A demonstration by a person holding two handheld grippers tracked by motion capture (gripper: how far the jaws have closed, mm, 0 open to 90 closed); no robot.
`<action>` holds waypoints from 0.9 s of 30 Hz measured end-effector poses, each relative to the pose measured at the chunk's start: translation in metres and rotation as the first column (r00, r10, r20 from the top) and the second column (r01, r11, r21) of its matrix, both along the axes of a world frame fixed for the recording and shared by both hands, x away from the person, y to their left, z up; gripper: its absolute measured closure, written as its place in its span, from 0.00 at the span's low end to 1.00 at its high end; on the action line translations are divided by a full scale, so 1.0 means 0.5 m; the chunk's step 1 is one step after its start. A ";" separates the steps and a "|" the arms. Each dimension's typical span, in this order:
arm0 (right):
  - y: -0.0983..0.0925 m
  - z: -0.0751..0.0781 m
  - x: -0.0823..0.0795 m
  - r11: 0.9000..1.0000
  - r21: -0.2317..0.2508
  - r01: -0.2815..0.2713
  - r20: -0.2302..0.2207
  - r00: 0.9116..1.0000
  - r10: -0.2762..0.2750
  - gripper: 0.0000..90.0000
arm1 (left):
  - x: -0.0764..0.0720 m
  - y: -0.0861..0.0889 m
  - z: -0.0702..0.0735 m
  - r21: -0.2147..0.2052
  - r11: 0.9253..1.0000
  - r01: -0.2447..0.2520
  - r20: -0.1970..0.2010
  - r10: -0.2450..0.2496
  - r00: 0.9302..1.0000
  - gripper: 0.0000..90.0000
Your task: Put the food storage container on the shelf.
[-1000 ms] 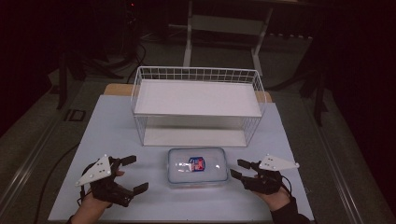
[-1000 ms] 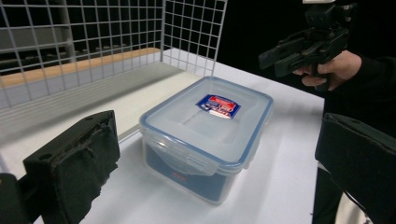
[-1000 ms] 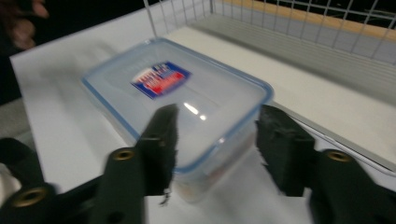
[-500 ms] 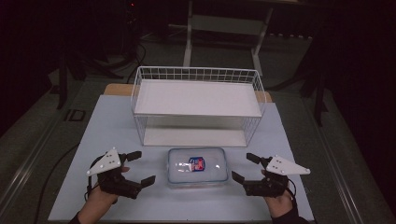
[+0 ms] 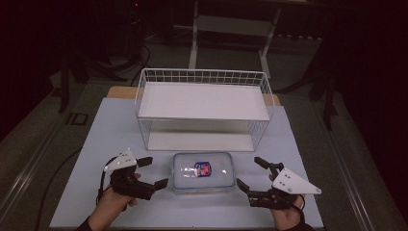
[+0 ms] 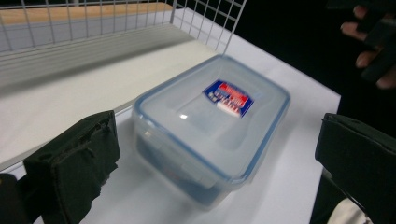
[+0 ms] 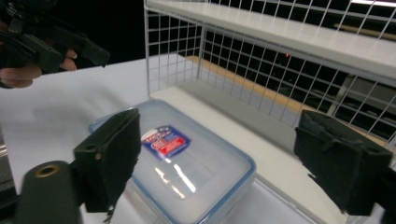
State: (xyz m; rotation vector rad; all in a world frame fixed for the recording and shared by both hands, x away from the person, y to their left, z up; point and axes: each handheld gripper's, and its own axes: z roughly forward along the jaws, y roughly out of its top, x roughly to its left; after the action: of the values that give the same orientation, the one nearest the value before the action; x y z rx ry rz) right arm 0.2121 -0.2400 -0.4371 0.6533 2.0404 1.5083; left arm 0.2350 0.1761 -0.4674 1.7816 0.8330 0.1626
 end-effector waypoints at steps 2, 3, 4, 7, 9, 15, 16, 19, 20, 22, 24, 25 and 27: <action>-0.002 0.001 -0.001 1.000 -0.004 0.016 0.012 1.000 -0.016 0.15 | 0.008 -0.005 0.004 -0.036 0.999 0.003 -0.026 -0.004 1.000 0.00; -0.002 0.001 0.000 1.000 -0.001 0.019 0.015 1.000 -0.019 0.15 | 0.012 -0.008 0.005 -0.053 0.999 0.001 -0.038 -0.003 0.999 0.00; -0.003 0.001 0.000 1.000 -0.001 0.020 0.012 1.000 -0.020 0.15 | 0.016 -0.011 0.005 -0.058 0.998 0.002 -0.042 -0.004 0.999 0.00; -0.005 0.001 0.000 1.000 -0.004 0.029 -0.006 1.000 -0.029 0.14 | 0.030 -0.025 0.003 -0.071 0.997 0.005 -0.090 -0.011 0.996 0.00; -0.007 -0.002 0.003 1.000 0.006 0.030 -0.024 0.999 -0.030 0.14 | 0.043 -0.031 -0.003 -0.087 0.996 -0.006 -0.150 -0.007 0.989 0.00; -0.001 -0.014 0.017 0.998 0.026 0.055 -0.104 0.993 -0.052 0.12 | 0.082 -0.039 -0.034 -0.093 0.995 -0.037 -0.321 0.005 0.947 0.00; -0.001 -0.016 0.018 0.998 0.031 0.049 -0.115 0.992 -0.045 0.11 | 0.087 -0.038 -0.041 -0.098 0.994 -0.052 -0.349 0.014 0.937 0.00; 0.004 -0.023 0.023 0.998 0.021 0.059 -0.132 0.990 -0.056 0.11 | 0.100 -0.036 -0.060 -0.114 0.991 -0.071 -0.431 0.015 0.902 0.00; 0.004 -0.025 0.023 0.998 0.018 0.056 -0.139 0.989 -0.053 0.11 | 0.103 -0.035 -0.067 -0.119 0.990 -0.078 -0.456 0.015 0.890 0.02; 0.005 -0.028 0.024 0.998 0.010 0.057 -0.144 0.988 -0.055 0.11 | 0.112 -0.034 -0.080 -0.122 0.988 -0.090 -0.508 0.015 0.861 0.05; 0.005 -0.030 0.026 0.998 0.005 0.058 -0.151 0.987 -0.057 0.11 | 0.119 -0.034 -0.093 -0.132 0.985 -0.108 -0.554 0.017 0.832 0.11; 0.004 -0.030 0.026 0.998 0.002 0.061 -0.153 0.986 -0.060 0.11 | 0.119 -0.034 -0.093 -0.132 0.985 -0.108 -0.554 0.017 0.832 0.15; 0.004 -0.031 0.026 0.998 -0.002 0.064 -0.155 0.986 -0.064 0.11 | 0.128 -0.033 -0.107 -0.142 0.984 -0.106 -0.603 -0.001 0.798 0.18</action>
State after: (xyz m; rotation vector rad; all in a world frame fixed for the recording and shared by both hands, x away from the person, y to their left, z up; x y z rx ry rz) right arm 0.2252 -0.2383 -0.4526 0.8535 2.1100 1.4643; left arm 0.2988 0.1596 -0.5212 1.6574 1.3078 -0.4611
